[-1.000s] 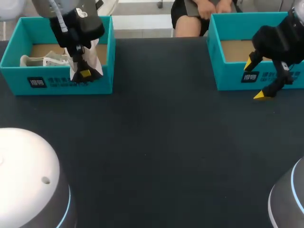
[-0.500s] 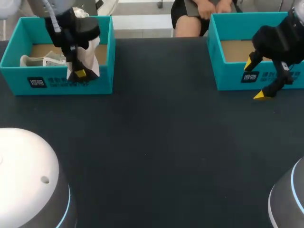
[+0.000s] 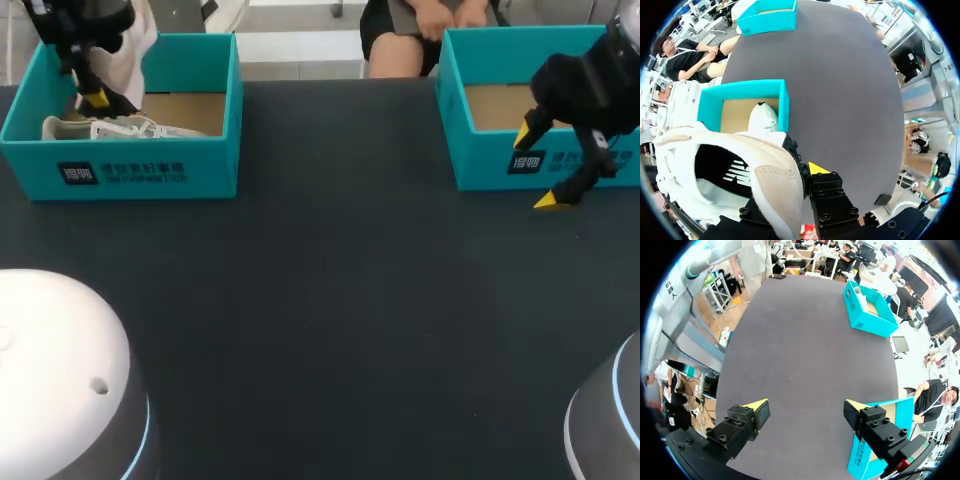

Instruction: Take the shoe out of the shoebox, open the shoe tongue, remove and reinsert the insole, then place the shoe into the shoebox

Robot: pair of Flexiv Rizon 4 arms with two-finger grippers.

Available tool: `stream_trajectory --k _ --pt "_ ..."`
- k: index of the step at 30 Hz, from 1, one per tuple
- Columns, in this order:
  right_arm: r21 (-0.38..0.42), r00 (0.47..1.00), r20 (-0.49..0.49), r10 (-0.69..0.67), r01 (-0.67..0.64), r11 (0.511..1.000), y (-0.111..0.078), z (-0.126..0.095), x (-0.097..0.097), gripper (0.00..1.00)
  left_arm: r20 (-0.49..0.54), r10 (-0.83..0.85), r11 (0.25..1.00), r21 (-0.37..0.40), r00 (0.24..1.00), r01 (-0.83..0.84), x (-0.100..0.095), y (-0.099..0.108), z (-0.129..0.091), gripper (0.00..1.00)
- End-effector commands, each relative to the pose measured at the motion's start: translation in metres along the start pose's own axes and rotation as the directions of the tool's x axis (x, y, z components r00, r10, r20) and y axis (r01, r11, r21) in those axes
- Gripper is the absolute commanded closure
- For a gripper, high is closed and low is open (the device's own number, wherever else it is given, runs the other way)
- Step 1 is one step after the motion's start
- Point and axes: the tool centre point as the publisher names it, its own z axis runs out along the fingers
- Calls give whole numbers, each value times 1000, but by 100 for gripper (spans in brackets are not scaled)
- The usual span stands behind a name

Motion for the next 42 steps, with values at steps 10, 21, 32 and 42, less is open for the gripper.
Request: stream_trajectory --k 10,21,32,42 --pt "3 1000 -4 1 -1 1000 1 1 -2 0 -167 -28 1000 -16 986 26 -93 82 -35 100" --pt "3 1000 -4 1 -1 1000 1 1 -2 0 -166 -49 999 -24 985 45 -112 97 -41 100" --pt "3 1000 -4 1 -1 1000 1 1 -2 0 -152 -36 999 -23 988 33 -115 97 -39 100" --pt "3 1000 -4 1 -1 1000 1 1 -2 0 -118 78 996 -24 990 -81 -156 117 -6 100"
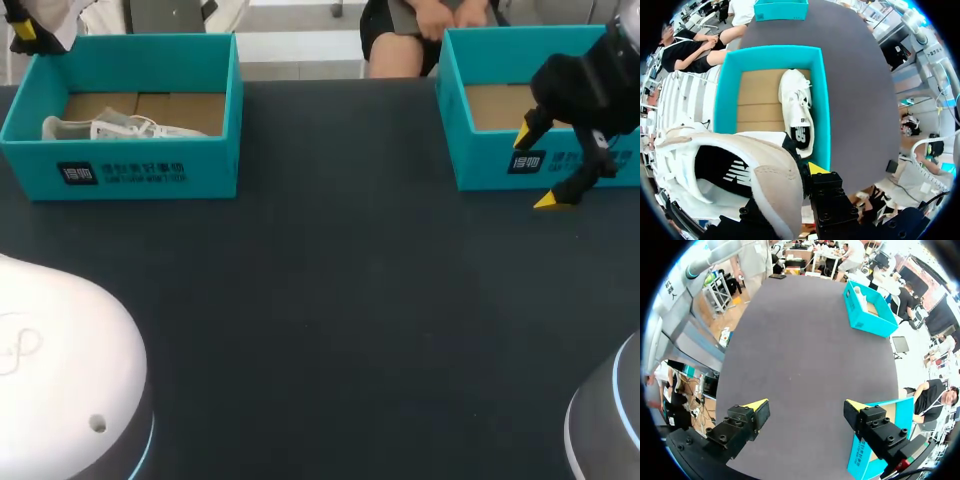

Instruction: Take the shoe out of the shoebox, open the shoe tongue, remove and reinsert the insole, then place the shoe into the shoebox

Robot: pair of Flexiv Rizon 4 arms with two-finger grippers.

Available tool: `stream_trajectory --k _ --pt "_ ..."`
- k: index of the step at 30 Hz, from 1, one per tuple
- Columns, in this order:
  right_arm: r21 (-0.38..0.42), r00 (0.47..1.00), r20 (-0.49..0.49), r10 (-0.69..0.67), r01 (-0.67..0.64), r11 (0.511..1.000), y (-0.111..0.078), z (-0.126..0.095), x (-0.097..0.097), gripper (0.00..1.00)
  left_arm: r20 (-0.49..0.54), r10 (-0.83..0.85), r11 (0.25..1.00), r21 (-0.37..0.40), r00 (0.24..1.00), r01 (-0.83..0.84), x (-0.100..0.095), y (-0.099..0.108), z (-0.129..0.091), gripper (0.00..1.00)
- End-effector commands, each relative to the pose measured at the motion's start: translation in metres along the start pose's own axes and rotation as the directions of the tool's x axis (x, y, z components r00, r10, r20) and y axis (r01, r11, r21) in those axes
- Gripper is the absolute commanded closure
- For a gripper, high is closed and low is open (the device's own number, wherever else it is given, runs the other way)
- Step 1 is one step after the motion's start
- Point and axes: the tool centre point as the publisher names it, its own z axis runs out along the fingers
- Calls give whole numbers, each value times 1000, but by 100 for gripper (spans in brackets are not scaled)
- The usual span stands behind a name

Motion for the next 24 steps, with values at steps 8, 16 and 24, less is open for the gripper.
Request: stream_trajectory --k 8,16,24 --pt "3 1000 -4 1 -1 1000 1 1 -2 0 28 2 1000 2 1000 -2 -31 7 17 100" --pt "3 1000 -4 1 -1 1000 1 1 -2 0 -43 186 982 -14 982 -186 -29 3 19 100" --pt "3 1000 -4 1 -1 1000 1 1 -2 0 -198 910 342 -133 363 -930 -17 23 18 100"
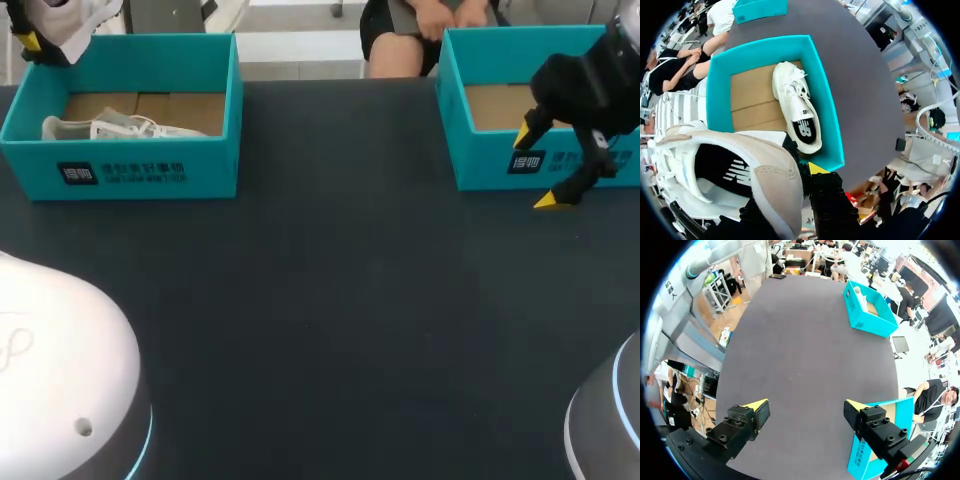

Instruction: Take the shoe out of the shoebox, open the shoe tongue, remove and reinsert the insole, then place the shoe into the shoebox

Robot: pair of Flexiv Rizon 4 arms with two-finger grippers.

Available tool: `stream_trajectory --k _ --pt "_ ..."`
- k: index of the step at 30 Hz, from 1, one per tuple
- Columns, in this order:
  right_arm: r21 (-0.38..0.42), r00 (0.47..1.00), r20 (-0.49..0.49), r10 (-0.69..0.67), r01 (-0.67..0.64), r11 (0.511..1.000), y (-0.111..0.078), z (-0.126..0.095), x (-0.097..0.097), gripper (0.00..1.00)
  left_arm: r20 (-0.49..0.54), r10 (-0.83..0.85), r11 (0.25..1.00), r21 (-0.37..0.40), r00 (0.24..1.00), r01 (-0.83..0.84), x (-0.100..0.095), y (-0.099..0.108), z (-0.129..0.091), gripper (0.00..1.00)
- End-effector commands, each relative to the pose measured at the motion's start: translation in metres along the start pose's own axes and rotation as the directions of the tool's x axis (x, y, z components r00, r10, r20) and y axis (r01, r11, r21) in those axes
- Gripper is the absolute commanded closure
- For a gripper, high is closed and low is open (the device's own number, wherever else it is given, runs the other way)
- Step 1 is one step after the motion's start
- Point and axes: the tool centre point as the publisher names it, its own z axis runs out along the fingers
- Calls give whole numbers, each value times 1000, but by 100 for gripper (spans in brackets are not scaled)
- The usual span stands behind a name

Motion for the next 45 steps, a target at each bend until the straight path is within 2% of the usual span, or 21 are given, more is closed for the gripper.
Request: stream_trajectory --k 1,2,3,4,5,7,36,40,45 --pt "3 1000 -4 1 -1 1000 1 1 -2 0 -153 838 500 -166 524 -850 3 15 -6 100" --pt "3 1000 -4 1 -1 1000 1 1 -2 0 -201 875 423 -131 441 -897 0 17 -9 100" --pt "3 1000 -4 1 -1 1000 1 1 -2 0 -189 905 357 -150 381 -922 -2 20 -10 100" --pt "3 1000 -4 1 -1 1000 1 1 -2 0 -231 921 290 -132 314 -948 -5 22 -12 100" --pt "3 1000 -4 1 -1 1000 1 1 -2 0 -248 941 198 -152 232 -968 -6 25 -13 100" --pt "3 1000 -4 1 -1 1000 1 1 -2 0 -287 950 79 -159 123 -984 -5 29 -15 100" --pt "3 1000 -4 1 -1 1000 1 1 -2 0 -287 950 79 -159 123 -984 -5 29 -15 100" --pt "3 1000 -4 1 -1 1000 1 1 -2 0 -239 953 140 -196 185 -971 -5 32 -17 100" --pt "3 1000 -4 1 -1 1000 1 1 -2 0 -210 952 184 -198 225 -963 -7 35 -19 100"
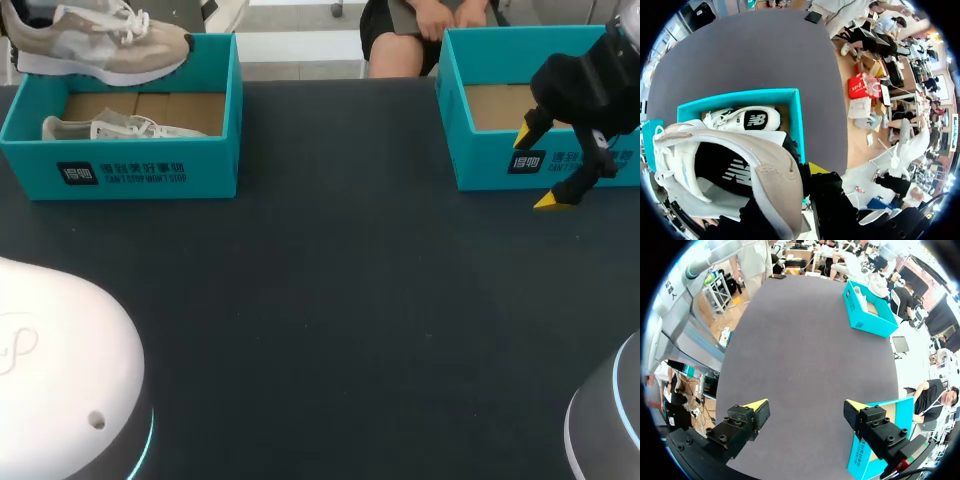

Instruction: Take the shoe out of the shoebox, open the shoe tongue, remove and reinsert the insole, then place the shoe into the shoebox

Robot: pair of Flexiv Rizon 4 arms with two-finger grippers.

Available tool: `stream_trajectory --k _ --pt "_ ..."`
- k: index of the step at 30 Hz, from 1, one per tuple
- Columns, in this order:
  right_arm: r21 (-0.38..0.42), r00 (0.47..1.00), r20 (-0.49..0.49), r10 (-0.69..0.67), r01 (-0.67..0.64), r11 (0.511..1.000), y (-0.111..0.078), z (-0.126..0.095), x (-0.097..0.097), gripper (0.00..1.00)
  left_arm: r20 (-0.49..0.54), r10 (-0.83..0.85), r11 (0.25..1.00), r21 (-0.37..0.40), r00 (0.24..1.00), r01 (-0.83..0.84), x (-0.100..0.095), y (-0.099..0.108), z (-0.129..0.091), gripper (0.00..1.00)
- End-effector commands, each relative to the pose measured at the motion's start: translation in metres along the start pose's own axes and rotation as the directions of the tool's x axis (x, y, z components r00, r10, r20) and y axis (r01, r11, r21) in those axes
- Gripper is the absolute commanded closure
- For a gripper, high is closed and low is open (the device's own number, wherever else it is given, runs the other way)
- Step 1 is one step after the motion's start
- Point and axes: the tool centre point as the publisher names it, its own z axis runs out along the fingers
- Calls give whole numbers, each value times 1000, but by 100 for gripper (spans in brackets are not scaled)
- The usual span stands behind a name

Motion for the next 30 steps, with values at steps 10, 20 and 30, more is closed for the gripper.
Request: stream_trajectory --k 10,20,30 --pt "3 1000 -4 1 -1 1000 1 1 -2 0 17 -77 997 -26 997 78 10 7 8 100" --pt "3 1000 -4 1 -1 1000 1 1 -2 0 42 -128 991 -26 991 129 5 39 45 100" --pt "3 1000 -4 1 -1 1000 1 1 -2 0 46 -139 990 -28 989 140 -14 56 84 100"
